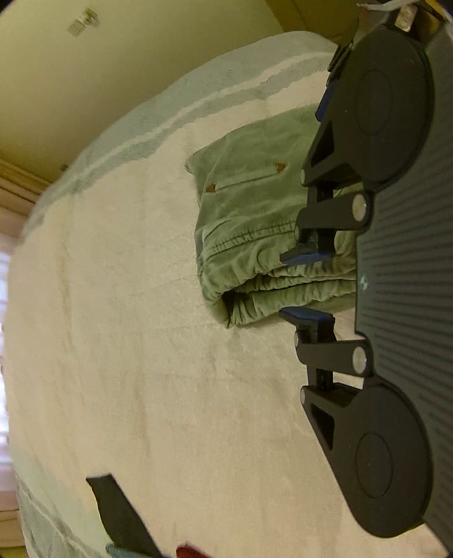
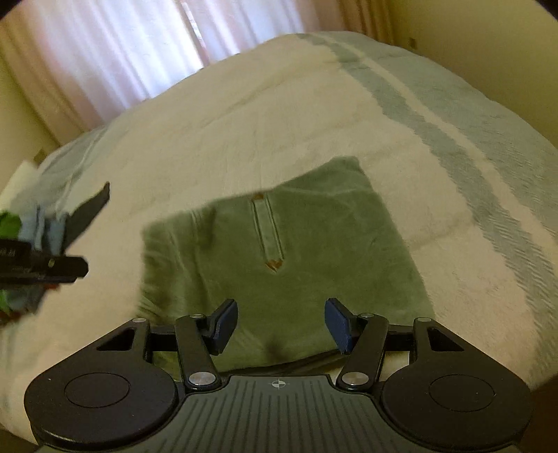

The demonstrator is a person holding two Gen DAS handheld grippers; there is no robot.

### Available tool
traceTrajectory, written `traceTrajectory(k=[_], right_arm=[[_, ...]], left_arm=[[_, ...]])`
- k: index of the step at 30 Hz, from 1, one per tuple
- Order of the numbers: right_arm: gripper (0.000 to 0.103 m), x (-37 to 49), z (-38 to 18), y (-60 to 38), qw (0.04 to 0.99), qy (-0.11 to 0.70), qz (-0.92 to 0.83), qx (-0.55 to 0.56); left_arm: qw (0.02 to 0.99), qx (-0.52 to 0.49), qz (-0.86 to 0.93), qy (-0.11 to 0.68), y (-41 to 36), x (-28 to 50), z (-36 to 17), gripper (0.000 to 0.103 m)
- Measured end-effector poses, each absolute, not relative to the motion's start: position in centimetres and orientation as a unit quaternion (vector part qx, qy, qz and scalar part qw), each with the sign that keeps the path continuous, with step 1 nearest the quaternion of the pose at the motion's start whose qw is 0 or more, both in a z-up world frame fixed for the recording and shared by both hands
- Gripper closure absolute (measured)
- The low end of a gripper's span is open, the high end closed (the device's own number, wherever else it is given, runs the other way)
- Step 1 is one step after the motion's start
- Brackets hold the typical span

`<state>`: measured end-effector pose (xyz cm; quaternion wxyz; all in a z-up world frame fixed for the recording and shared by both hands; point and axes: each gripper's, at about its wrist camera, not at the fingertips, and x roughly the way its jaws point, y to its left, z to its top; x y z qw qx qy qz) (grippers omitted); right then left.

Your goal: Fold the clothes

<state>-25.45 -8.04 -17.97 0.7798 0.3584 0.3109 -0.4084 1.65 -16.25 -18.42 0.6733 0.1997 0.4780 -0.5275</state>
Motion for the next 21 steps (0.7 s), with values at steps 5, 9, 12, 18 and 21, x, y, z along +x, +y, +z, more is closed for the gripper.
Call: traceTrajectory(k=[5,9,12,18,21], right_arm=[[0.028,-24.1,-14.1,-9.2,0.755,0.304,-0.444,0.374],[0.028,-22.6,-14.3,-9.1,0.708,0.293,-0.486,0.420],[0.028,-22.3,-15.2,-7.6,0.660,0.264,-0.513,0.480],[0.028,-22.6,-15.8,-4.6,0.609,0.237,-0.545,0.526],[0.028,-23.9,-16.2,-4.1,0.584,0.209,-0.560,0.549]], left_arm=[[0.663,0.215,-0.536,0.476,-16.2,2.3,-12.8,0.082],[0.642,0.229,-0.564,0.465,-17.5,3.6,-11.5,0.082],[0.615,0.247,-0.586,0.467,-19.0,5.1,-11.9,0.082],[0.563,0.311,-0.614,0.458,-21.9,7.7,-13.8,0.082],[0.543,0.326,-0.625,0.457,-23.5,8.1,-15.2,0.082]])
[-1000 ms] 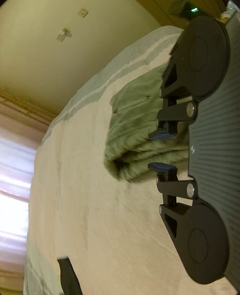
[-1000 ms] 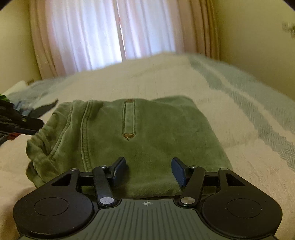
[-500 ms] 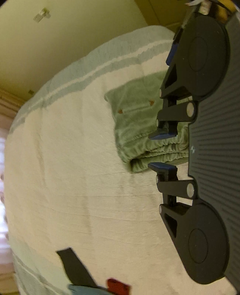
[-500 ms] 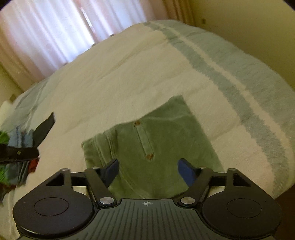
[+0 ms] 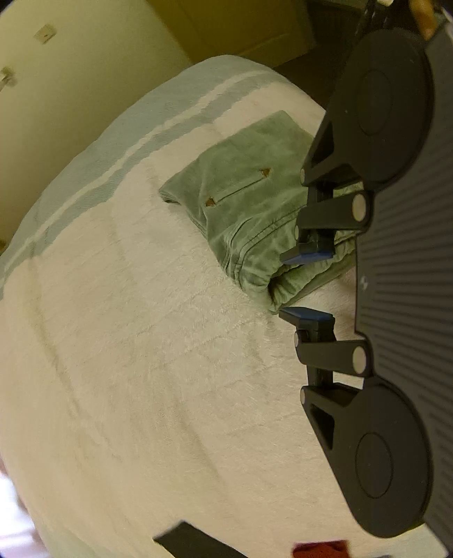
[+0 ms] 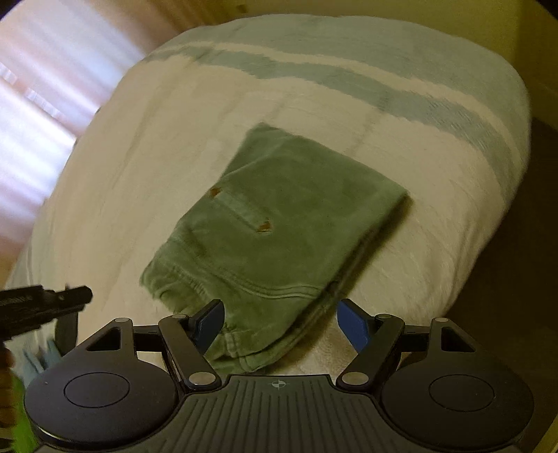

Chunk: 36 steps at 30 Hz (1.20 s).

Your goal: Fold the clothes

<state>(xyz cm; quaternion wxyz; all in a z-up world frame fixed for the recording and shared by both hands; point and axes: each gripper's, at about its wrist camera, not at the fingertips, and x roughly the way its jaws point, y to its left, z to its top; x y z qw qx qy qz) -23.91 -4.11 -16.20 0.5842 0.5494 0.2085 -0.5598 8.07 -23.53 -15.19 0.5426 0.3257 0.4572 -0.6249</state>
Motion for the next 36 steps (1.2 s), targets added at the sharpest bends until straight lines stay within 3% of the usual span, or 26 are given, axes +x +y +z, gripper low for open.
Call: traceTrajectory(k=[17,18,21,33,36], right_arm=[[0.029,-26.2,-20.8,-5.1,0.548,0.113,-0.586,0.585],[0.030,-26.2,-21.3,-5.2,0.545,0.110,-0.587,0.589],[0.048,-26.6,-22.8,-4.8,0.528,0.086,-0.586,0.608],[0.066,-29.3,-26.2,-2.1,0.471,-0.104,-0.556,0.676],[0.067,-29.4,-26.9,-1.9,0.467,-0.112,-0.544,0.689]], left_arm=[[0.487,0.368,-0.678,0.409,-31.8,5.5,-19.4,0.081],[0.486,0.368,-0.680,0.408,-32.3,5.6,-19.8,0.081],[0.474,0.362,-0.686,0.417,-33.9,6.1,-21.1,0.081],[0.386,0.355,-0.688,0.501,-38.9,7.9,-27.7,0.075],[0.375,0.339,-0.692,0.516,-39.1,8.7,-28.2,0.075]])
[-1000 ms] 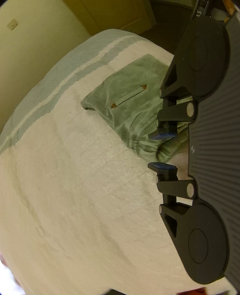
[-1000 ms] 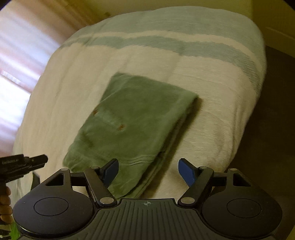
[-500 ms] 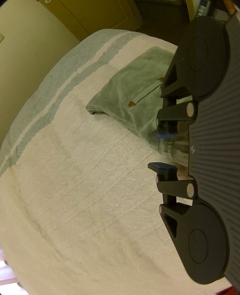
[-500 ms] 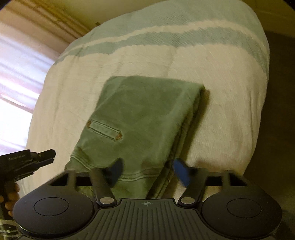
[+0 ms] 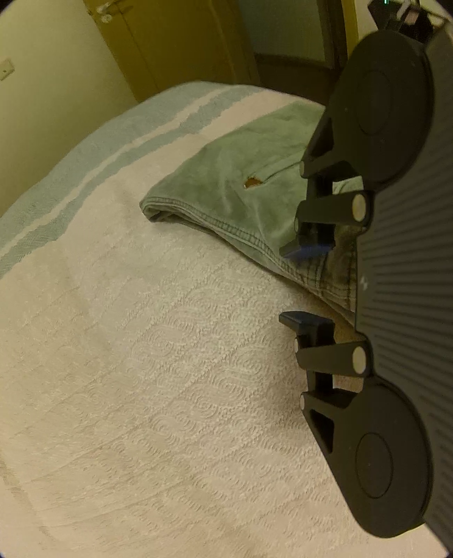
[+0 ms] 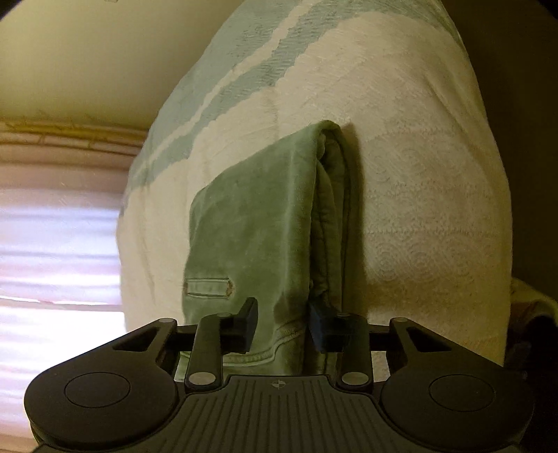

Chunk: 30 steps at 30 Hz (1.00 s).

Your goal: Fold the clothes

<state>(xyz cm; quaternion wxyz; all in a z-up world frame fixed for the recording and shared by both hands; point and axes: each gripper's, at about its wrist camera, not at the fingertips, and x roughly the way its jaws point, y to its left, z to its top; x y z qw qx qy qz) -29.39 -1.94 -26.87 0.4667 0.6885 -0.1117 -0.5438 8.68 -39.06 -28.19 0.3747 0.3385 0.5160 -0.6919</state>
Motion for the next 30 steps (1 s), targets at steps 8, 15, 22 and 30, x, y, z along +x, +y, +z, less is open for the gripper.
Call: traceTrajectory(k=[8,15,22,30], right_arm=[[0.067,-28.8,-28.2,-1.5,0.484,-0.131,-0.518,0.693],[0.084,-29.8,-30.0,-0.2,0.479,-0.156,-0.507,0.700],[0.098,-28.7,-24.9,-0.2,0.535,-0.122,-0.552,0.628],[0.097,-26.8,-27.4,-0.4,0.520,-0.047,-0.586,0.619]], left_arm=[[0.331,0.308,-0.690,0.565,-39.8,10.0,-30.0,0.072],[0.272,0.229,-0.646,0.676,-40.6,11.4,-33.9,0.072],[0.274,0.239,-0.704,0.610,-40.0,10.6,-31.7,0.091],[0.297,0.350,-0.812,0.360,-37.0,7.4,-27.9,0.091]])
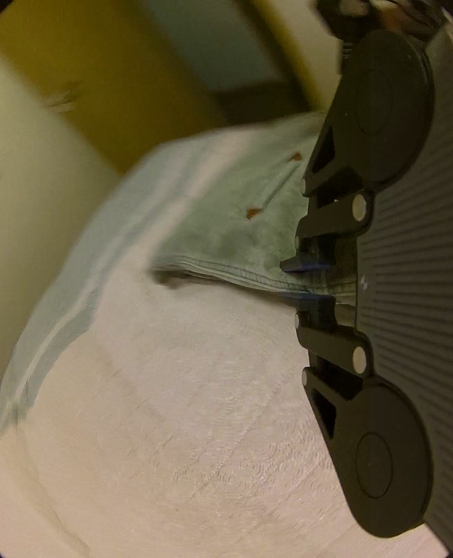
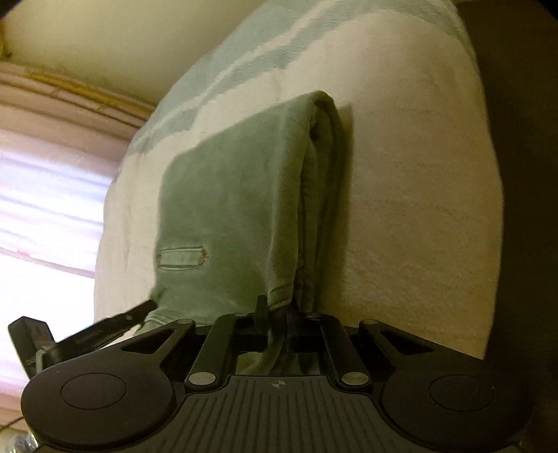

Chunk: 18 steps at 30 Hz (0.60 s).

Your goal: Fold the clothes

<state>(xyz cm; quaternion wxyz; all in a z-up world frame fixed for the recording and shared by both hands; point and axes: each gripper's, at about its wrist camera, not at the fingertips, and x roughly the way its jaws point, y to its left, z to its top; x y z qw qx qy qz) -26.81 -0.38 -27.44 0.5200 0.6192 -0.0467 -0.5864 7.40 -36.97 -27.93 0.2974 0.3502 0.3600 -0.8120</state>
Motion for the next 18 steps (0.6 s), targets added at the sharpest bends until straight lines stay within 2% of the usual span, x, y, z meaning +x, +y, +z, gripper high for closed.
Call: traceTrajectory(k=[2,3,4,5,6,7,9,10,15,16,17,18], right_arm=[[0.088,-26.7,-26.4,-0.6,0.533,-0.036,-0.591,0.604],[0.076,-26.7,-25.9,-0.7,0.536,-0.030,-0.596,0.597],[0.059,-26.9,-25.5,-0.5,0.531,-0.027,-0.606,0.592],[0.052,-27.2,-25.3,-0.2,0.525,-0.031,-0.613,0.589],[0.051,-27.6,-25.2,0.1,0.518,-0.040,-0.620,0.588],[0.051,-28.3,-25.2,0.2,0.511,-0.059,-0.622,0.590],[0.051,-29.9,-25.6,-0.2,0.496,-0.086,-0.624,0.599],[0.051,-30.7,-25.9,-0.5,0.490,-0.095,-0.623,0.602],[0.052,-32.0,-27.2,-2.2,0.480,-0.108,-0.615,0.616],[0.054,-32.2,-27.5,-2.5,0.479,-0.106,-0.613,0.620],[0.065,-32.2,-27.6,-2.7,0.477,-0.099,-0.612,0.623],[0.077,-32.0,-27.6,-2.7,0.478,-0.095,-0.612,0.623]], left_arm=[[0.302,0.376,-0.811,0.330,-36.6,6.7,-28.9,0.090],[0.301,0.371,-0.811,0.338,-37.0,6.9,-28.7,0.090],[0.301,0.356,-0.808,0.360,-37.8,7.5,-28.2,0.090],[0.302,0.341,-0.805,0.381,-38.6,8.0,-27.8,0.090],[0.302,0.326,-0.801,0.401,-39.3,8.6,-27.3,0.086],[0.302,0.313,-0.799,0.416,-40.0,9.1,-27.1,0.082],[0.297,0.299,-0.793,0.440,-41.6,9.1,-27.2,0.063],[0.294,0.292,-0.790,0.452,-42.4,9.1,-27.3,0.061],[0.257,0.312,-0.775,0.487,-44.8,5.9,-30.4,0.058],[0.251,0.319,-0.773,0.487,-45.0,5.2,-31.0,0.058],[0.244,0.324,-0.773,0.487,-45.0,4.8,-31.5,0.060],[0.237,0.326,-0.776,0.485,-44.8,4.7,-31.7,0.073]])
